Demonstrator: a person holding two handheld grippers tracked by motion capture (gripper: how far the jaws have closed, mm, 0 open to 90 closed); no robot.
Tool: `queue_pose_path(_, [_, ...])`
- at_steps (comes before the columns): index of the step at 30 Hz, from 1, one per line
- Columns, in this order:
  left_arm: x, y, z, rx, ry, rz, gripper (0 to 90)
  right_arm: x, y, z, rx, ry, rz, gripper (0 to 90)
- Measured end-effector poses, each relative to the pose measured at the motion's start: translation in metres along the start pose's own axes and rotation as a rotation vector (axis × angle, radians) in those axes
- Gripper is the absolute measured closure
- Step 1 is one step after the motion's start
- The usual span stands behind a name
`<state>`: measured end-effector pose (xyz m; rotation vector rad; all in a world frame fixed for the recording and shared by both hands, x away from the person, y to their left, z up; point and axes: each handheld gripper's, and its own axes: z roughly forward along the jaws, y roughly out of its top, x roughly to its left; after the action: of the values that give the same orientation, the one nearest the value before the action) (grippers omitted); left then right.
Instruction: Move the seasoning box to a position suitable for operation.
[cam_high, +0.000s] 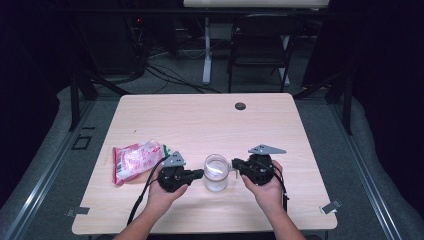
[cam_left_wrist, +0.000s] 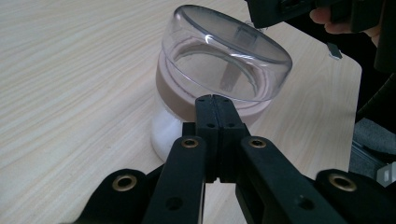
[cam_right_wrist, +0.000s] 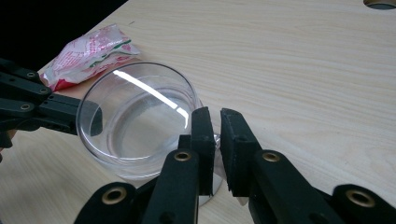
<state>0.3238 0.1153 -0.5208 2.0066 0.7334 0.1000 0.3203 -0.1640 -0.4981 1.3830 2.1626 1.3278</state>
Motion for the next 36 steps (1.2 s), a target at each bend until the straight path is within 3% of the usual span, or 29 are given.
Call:
queue_pose_path(13, [-0.001,0.002,0.000,-0.007,0.004,0.000,90.0,0.002,-0.001,-0.002,0.010,-0.014,-0.028,81.4])
queue_pose_path(19, [-0.002,0.006,0.000,-0.013,0.006,0.003,90.0,0.010,-0.001,-0.006,0.028,-0.017,-0.090,76.0])
queue_pose_path(24, [-0.004,0.012,-0.001,-0.027,0.010,0.004,90.0,0.018,-0.001,-0.010,0.041,0.024,-0.134,67.0])
queue_pose_path(28, [-0.007,0.017,-0.002,-0.033,0.014,0.017,90.0,0.024,-0.001,-0.014,0.045,0.028,-0.166,59.8])
queue_pose_path(36, [-0.008,0.023,-0.001,-0.040,0.018,0.005,83.4,0.032,-0.002,-0.017,0.035,0.031,-0.231,50.4])
